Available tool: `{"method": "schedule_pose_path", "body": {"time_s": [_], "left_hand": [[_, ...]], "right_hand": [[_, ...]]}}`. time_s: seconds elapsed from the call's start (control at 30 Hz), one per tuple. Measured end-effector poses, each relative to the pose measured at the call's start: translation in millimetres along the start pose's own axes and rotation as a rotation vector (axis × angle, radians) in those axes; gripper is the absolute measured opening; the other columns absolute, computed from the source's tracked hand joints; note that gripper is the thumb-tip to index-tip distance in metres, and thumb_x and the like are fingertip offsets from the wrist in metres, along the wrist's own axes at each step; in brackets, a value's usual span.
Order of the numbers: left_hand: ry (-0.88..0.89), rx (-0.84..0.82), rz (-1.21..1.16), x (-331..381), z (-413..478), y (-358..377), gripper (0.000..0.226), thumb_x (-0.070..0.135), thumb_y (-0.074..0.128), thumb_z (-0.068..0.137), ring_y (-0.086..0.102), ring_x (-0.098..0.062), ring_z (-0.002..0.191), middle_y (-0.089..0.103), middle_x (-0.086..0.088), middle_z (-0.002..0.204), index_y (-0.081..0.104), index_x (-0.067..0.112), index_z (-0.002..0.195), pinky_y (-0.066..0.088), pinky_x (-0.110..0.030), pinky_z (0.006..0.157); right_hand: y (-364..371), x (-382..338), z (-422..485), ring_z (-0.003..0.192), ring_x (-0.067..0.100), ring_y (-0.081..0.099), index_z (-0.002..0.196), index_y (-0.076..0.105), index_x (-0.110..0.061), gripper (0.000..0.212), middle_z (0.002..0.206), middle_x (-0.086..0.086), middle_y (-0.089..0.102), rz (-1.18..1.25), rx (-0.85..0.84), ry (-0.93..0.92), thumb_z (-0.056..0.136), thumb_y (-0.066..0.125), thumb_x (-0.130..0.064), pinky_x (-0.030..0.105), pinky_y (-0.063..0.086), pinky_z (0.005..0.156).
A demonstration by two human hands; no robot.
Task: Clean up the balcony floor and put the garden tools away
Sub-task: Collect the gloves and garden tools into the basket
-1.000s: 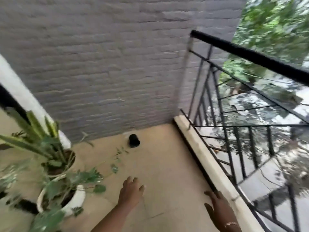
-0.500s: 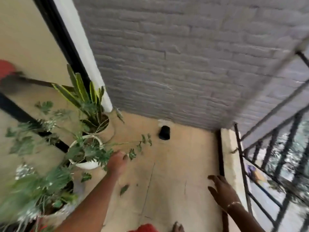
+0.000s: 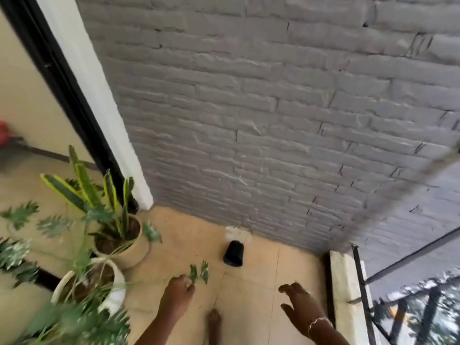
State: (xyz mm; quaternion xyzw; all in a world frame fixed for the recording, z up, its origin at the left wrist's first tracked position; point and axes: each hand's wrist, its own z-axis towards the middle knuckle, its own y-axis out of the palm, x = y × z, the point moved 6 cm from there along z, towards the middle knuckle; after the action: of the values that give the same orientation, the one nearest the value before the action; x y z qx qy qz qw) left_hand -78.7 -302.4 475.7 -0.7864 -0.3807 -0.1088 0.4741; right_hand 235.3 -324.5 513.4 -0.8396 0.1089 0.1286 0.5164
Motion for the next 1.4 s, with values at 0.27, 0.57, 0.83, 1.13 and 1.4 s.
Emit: {"method": "schedule_pose_path", "body": {"time_s": [0.27,0.57,0.83,1.13,1.4], "left_hand": [[0.116,-0.121,0.118,105,147,-35,0.010,0.033,0.050,0.094,0.056,-0.015,0.111,0.054,-0.004,0.122,0.045,0.025,0.098,0.040,-0.018,0.089],[0.141,-0.174,0.138,171,226,-27,0.026,0.030,0.051,0.095,0.057,-0.016,0.109,0.060,-0.004,0.121,0.058,0.013,0.115,0.041,-0.020,0.083],[-0.036,-0.114,-0.055,164,261,-20,0.027,0.021,0.051,0.096,0.055,-0.024,0.114,0.062,-0.011,0.121,0.062,0.004,0.113,0.037,-0.023,0.086],[-0.335,-0.187,-0.308,87,331,93,0.030,0.024,0.051,0.095,0.055,-0.026,0.115,0.063,-0.012,0.121,0.062,0.006,0.116,0.038,-0.025,0.085],[-0.572,-0.201,-0.415,-5,394,245,0.032,0.019,0.043,0.100,0.052,-0.024,0.118,0.057,-0.010,0.128,0.057,0.006,0.125,0.032,-0.018,0.076]], "right_hand": [[-76,3,138,0.118,0.013,0.050,0.131,0.043,-0.032,0.039,0.117,-0.011,0.041,0.059,0.018,0.111,0.092,0.049,-0.031,0.024,0.041,0.093],[-113,9,233,0.118,0.017,0.050,0.132,0.042,-0.026,0.038,0.130,-0.001,0.043,0.034,-0.057,0.082,0.094,0.047,-0.027,0.025,0.042,0.093],[-117,1,326,0.114,0.022,0.053,0.132,0.044,-0.022,0.038,0.131,0.004,0.045,-0.094,-0.215,-0.001,0.095,0.048,-0.027,0.026,0.041,0.092],[11,-12,440,0.109,0.027,0.056,0.126,0.051,-0.016,0.034,0.122,0.010,0.050,-0.174,-0.431,-0.042,0.092,0.052,-0.022,0.034,0.045,0.091],[217,30,528,0.119,0.026,0.044,0.131,0.041,-0.015,0.038,0.130,0.010,0.043,-0.379,-0.543,-0.001,0.094,0.045,-0.021,0.035,0.041,0.093]]}}
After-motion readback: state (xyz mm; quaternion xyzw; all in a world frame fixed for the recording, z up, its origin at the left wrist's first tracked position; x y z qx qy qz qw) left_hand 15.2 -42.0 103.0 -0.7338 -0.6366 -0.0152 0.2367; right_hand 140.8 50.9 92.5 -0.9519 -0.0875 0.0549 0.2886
